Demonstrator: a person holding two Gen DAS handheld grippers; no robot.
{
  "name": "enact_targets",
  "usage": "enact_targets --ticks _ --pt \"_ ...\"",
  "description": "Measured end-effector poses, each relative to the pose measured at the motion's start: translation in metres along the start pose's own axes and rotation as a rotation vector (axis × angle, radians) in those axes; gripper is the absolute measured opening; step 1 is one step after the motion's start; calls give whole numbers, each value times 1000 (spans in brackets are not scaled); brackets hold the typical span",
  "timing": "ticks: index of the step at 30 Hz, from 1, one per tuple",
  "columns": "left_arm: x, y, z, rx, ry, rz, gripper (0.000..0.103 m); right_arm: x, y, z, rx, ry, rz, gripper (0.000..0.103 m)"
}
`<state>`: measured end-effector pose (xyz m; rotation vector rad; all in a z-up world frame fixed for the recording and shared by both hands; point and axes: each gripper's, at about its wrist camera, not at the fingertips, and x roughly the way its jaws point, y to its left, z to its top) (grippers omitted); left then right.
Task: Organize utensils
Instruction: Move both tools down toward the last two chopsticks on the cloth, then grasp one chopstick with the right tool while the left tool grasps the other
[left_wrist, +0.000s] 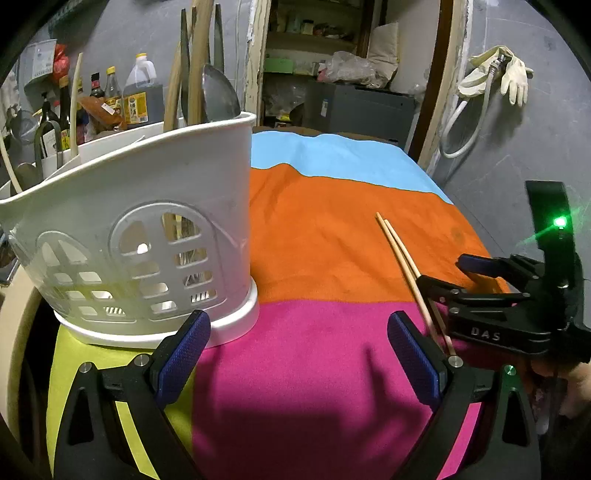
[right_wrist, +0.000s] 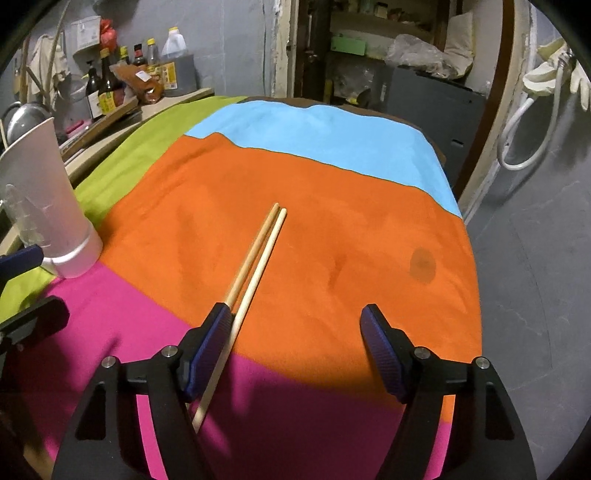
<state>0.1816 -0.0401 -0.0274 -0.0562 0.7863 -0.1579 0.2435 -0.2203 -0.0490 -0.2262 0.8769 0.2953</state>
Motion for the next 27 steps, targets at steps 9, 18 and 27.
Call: enact_targets --ticks 9,18,27 --pt "2 -7 4 4 13 -33 94 5 -6 5 0 11 26 35" --pt "18 -40 22 79 28 -81 90 0 -33 4 40 6 50 15" --pt "67 -57 47 104 141 -155 51 7 -51 9 114 31 164 15"
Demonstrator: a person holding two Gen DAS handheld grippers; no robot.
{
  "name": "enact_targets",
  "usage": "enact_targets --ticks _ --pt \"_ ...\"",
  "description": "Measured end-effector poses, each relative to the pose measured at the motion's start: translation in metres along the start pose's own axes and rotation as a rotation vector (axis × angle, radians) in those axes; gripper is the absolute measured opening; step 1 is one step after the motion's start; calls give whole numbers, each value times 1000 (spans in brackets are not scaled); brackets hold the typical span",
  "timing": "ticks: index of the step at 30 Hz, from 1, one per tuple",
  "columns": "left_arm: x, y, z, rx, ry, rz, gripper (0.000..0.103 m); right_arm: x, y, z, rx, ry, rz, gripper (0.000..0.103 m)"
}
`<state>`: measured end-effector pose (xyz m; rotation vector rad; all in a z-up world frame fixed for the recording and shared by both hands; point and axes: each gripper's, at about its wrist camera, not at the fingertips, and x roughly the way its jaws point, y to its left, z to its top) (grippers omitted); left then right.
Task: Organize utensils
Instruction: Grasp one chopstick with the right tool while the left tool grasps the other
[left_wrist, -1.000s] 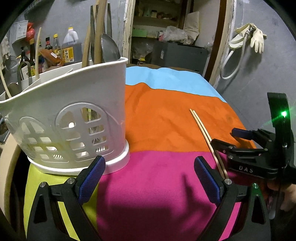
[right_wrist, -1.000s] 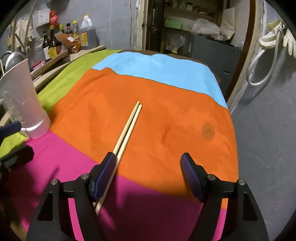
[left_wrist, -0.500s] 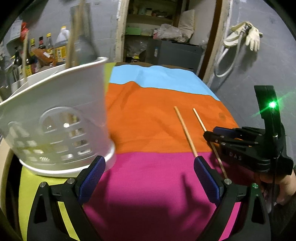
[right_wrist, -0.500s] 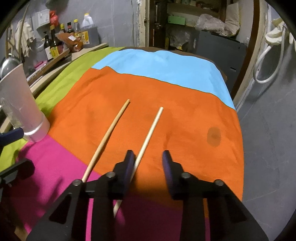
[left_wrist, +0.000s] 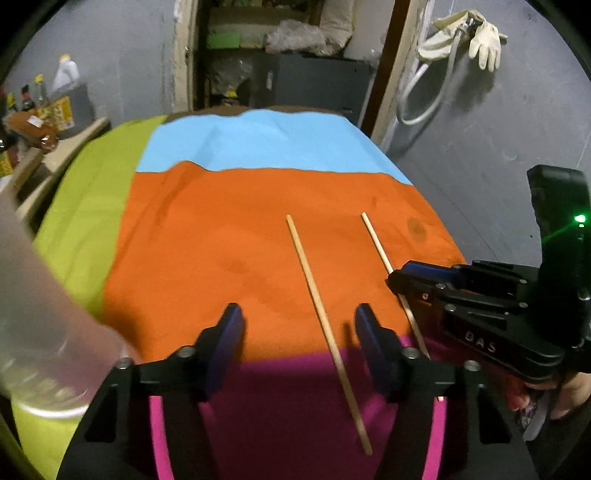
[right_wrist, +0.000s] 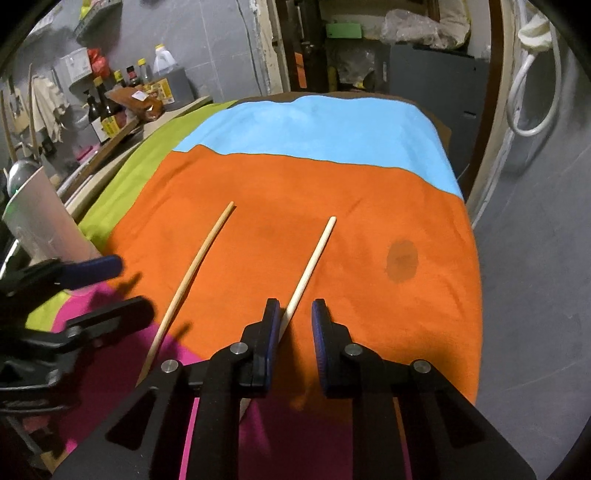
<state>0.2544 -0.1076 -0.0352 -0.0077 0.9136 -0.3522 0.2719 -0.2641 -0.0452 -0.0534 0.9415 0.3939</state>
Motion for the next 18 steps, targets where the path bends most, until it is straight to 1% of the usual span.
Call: enact_targets --ticks 2,3,5,7,10,12,16,17,18 --pt "9 2 5 -5 22 -17 40 4 -4 2 17 8 20 14" --pt "15 4 7 -12 38 -28 38 5 -6 3 25 11 27 14" --pt "24 7 12 -27 59 -41 31 8 -9 6 41 15 41 13" --pt "27 8 15 -36 68 -49 27 11 -14 12 64 24 59 12" --pt "32 9 22 -47 88 -73 25 17 -21 19 105 33 79 12" --pt "34 11 25 -61 107 -76 22 21 -26 24 141 42 99 12" --pt "35 11 30 -76 147 -47 11 27 -34 32 218 63 129 11" --pt "35 11 31 -79 156 -49 7 27 -36 32 235 68 130 8" --pt "35 11 31 -86 167 -54 6 27 -36 32 242 71 129 8"
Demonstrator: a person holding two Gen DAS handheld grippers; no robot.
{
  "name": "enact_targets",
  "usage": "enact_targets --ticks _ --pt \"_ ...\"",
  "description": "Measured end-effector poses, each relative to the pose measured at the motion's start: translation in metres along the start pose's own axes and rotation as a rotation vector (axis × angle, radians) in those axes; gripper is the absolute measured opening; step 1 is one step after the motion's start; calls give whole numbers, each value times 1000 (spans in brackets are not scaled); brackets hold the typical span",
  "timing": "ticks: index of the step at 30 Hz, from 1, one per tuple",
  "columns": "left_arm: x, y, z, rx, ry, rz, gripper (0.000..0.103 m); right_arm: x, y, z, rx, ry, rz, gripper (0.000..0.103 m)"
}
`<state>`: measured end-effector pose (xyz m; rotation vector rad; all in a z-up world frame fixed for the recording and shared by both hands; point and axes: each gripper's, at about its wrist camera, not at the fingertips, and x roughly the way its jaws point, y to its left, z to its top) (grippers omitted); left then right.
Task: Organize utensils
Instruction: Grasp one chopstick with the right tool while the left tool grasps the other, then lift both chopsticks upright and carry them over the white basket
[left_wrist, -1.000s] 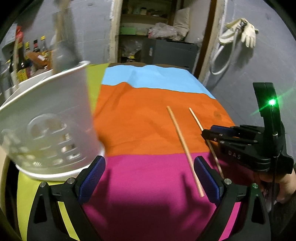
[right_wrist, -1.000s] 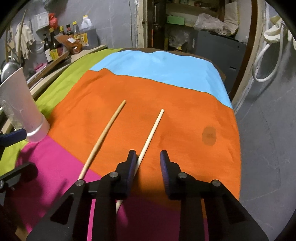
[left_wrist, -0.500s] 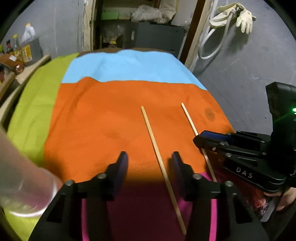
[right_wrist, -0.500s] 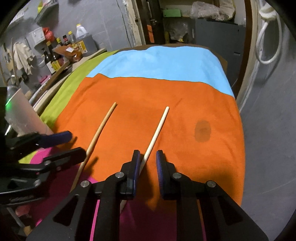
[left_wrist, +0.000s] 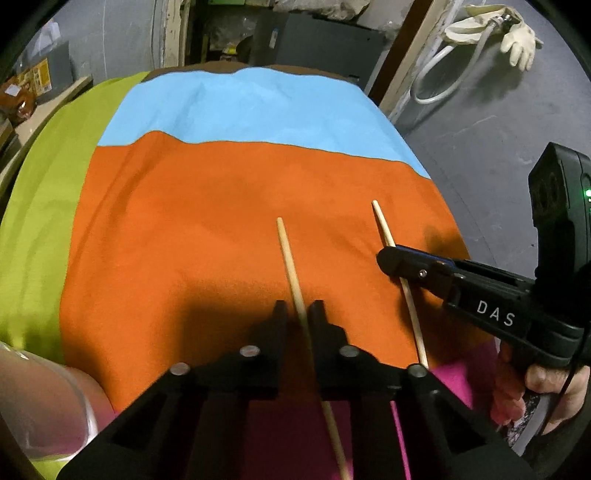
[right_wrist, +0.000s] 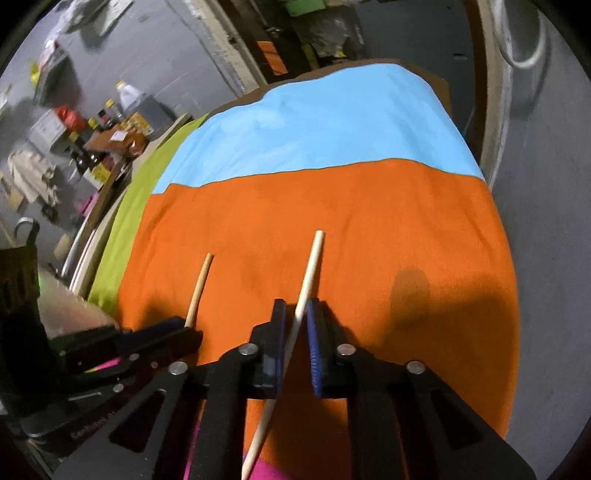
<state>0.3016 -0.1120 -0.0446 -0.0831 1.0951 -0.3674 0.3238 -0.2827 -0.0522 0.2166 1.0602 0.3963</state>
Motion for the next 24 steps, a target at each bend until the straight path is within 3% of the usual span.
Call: enact_targets --ticks 6,13,24 --pt "-10 0 -7 -18 -6 -1 3 -8 -4 -11 82 -15 56 4" --pt "-38 -4 -23 -5 -106 -5 3 -29 10 -30 73 -96 96 3" --pt "-116 -10 -53 24 -449 7 3 -97 67 -58 -55 -496 93 3"
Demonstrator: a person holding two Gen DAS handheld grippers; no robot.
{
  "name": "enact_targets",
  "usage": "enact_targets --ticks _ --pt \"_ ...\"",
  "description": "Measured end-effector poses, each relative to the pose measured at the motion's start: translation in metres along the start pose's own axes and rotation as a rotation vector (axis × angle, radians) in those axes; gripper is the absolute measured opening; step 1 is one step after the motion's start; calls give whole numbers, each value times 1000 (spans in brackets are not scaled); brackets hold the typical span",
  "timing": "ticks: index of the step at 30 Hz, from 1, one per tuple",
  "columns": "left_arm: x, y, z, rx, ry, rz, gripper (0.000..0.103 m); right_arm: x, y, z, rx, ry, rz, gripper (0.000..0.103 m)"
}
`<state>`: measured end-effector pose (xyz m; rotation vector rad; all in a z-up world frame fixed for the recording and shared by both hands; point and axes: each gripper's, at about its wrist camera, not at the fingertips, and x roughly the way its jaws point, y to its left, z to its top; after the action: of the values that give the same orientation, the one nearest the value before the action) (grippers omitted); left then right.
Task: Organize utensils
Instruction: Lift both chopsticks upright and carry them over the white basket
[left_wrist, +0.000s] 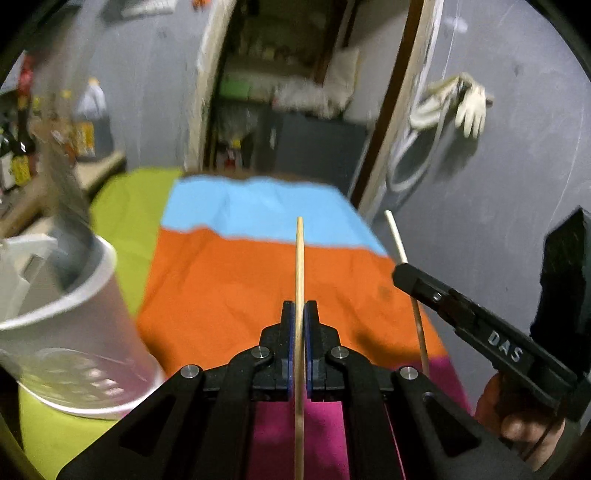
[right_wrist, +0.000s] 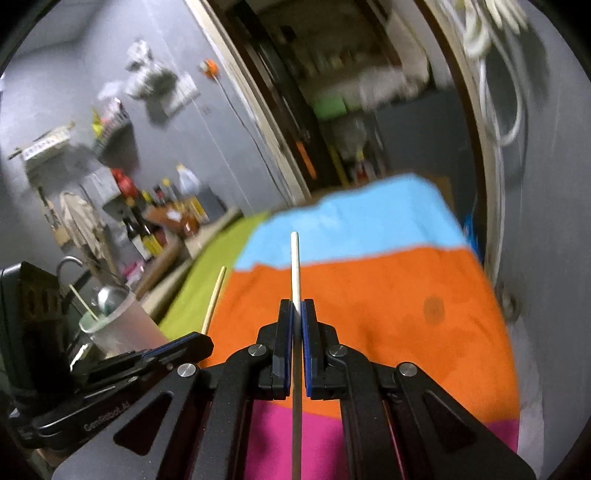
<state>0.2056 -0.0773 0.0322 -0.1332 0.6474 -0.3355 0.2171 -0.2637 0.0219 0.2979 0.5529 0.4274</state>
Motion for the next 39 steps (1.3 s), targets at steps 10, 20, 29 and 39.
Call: enact_targets --ticks 10,20,29,39 --pt "-70 12 26 -13 -278 39 3 -26 62 12 -114 -283 81 3" --pt "-125 56 46 -27 -441 127 3 -23 125 30 -161 -475 208 3" --pt "-156 139 62 -115 -550 190 3 5 173 39 -153 -544 301 3" --pt "-157 190 54 -164 -630 209 3 39 192 24 -123 -609 252 3"
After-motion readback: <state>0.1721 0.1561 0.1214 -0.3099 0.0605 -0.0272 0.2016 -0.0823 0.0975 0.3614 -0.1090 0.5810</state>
